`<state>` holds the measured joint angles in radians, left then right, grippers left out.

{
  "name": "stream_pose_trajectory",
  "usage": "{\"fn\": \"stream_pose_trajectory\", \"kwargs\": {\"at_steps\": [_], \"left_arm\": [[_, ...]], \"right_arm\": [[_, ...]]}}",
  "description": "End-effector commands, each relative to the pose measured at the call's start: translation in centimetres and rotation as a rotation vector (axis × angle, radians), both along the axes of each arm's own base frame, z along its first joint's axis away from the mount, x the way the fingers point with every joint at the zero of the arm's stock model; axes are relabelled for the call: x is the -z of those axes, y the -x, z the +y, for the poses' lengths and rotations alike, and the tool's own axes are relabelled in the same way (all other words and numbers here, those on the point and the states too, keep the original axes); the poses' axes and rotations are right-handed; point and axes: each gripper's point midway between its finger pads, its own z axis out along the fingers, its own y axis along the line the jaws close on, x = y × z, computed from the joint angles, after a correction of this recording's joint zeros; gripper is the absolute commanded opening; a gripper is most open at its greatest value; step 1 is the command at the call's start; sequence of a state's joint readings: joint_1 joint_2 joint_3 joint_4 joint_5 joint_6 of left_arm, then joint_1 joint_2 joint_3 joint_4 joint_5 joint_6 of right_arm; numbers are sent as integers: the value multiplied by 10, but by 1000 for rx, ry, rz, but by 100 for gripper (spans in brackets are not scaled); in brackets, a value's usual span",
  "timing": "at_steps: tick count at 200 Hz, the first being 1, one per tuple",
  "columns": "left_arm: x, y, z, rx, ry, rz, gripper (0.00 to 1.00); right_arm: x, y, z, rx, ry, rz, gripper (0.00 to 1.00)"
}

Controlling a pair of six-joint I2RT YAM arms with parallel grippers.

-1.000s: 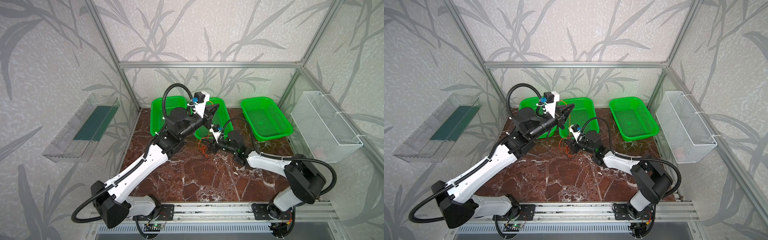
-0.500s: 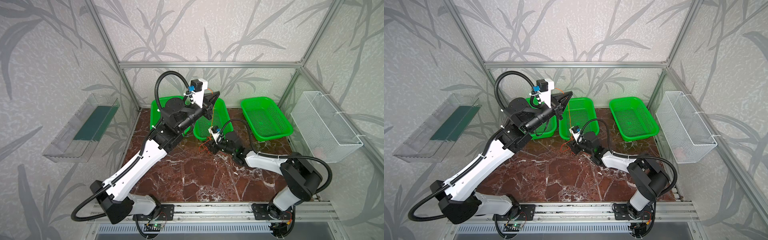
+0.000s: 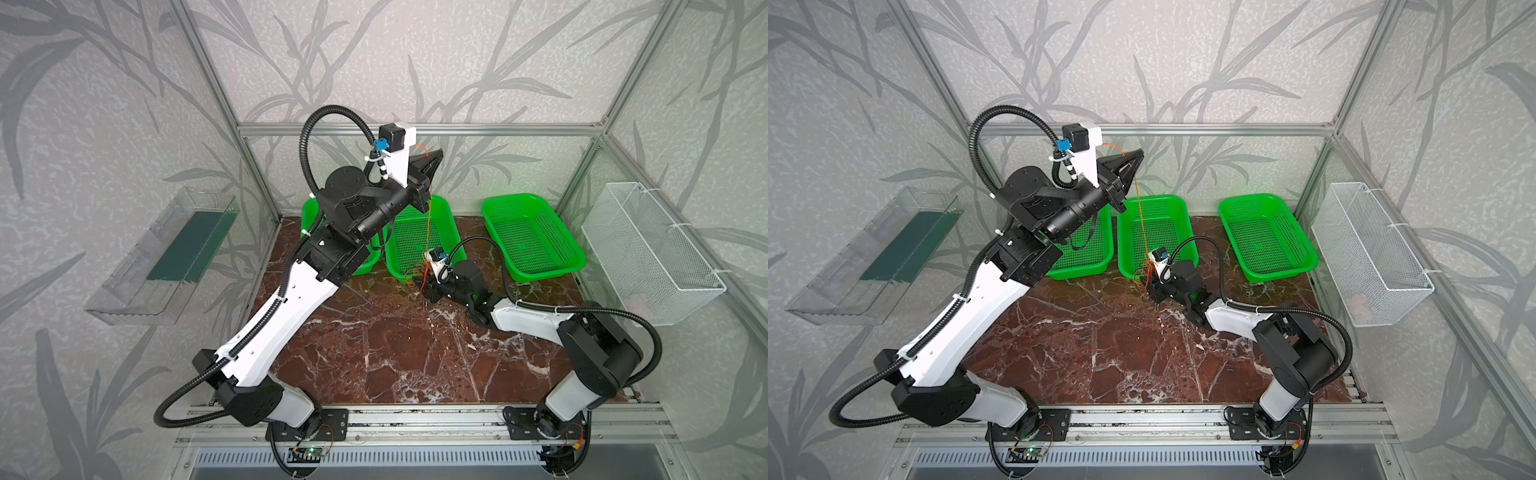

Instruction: Untangle the cables

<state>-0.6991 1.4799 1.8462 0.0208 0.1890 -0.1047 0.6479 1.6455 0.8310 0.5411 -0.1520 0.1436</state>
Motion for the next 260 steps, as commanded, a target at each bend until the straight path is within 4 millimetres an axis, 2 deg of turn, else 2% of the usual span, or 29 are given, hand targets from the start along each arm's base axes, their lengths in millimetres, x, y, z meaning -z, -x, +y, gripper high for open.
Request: {"fn": "stream_pose_trajectory", "kwargs": {"at_steps": [1,21,32,42,77,94,96,97,99,101,102,110,166,186,200,205,218,226,260], "left_arm": [[-53,26,25,-8,107,-130,0],[-38,25,33,-38,93,-106,0],[-21,20,41,-70,83,-76,0],[-5,17,52,-99,86,-45,0],[73,-1,99,-204,123,110,0],[114,-9,121,-254,165,190,0],[113,-9,124,-257,176,188,0],[121,-10,124,-260,169,203,0],[120,-9,127,-262,180,202,0],[131,-11,128,-268,176,221,0],[128,-10,129,-268,184,216,0],[146,-9,135,-278,190,243,0],[281,3,150,-309,194,454,0],[316,11,144,-258,180,482,0],[331,15,144,-245,201,493,0],[335,16,145,-248,206,497,4],[347,17,149,-271,202,523,25],[356,18,150,-282,183,544,34],[372,24,154,-303,115,567,58]], "right_arm": [[34,-1,-19,52,87,96,43],[26,1,-30,69,90,72,35],[20,4,-37,74,110,58,28],[14,6,-45,85,143,50,26],[-2,12,-79,125,280,35,20],[-6,17,-90,114,348,33,18],[-5,19,-91,109,362,36,17],[-6,19,-92,107,367,35,16],[-7,20,-92,103,374,32,16],[-6,21,-93,98,383,34,16],[-7,22,-93,96,387,32,16],[-7,26,-95,79,410,32,15],[5,50,-117,23,569,53,14],[9,54,-120,13,593,72,14],[10,56,-122,15,616,84,14],[11,56,-122,13,621,86,14],[13,56,-123,10,632,86,15],[15,55,-123,4,642,79,15],[23,52,-126,0,685,87,15]]}}
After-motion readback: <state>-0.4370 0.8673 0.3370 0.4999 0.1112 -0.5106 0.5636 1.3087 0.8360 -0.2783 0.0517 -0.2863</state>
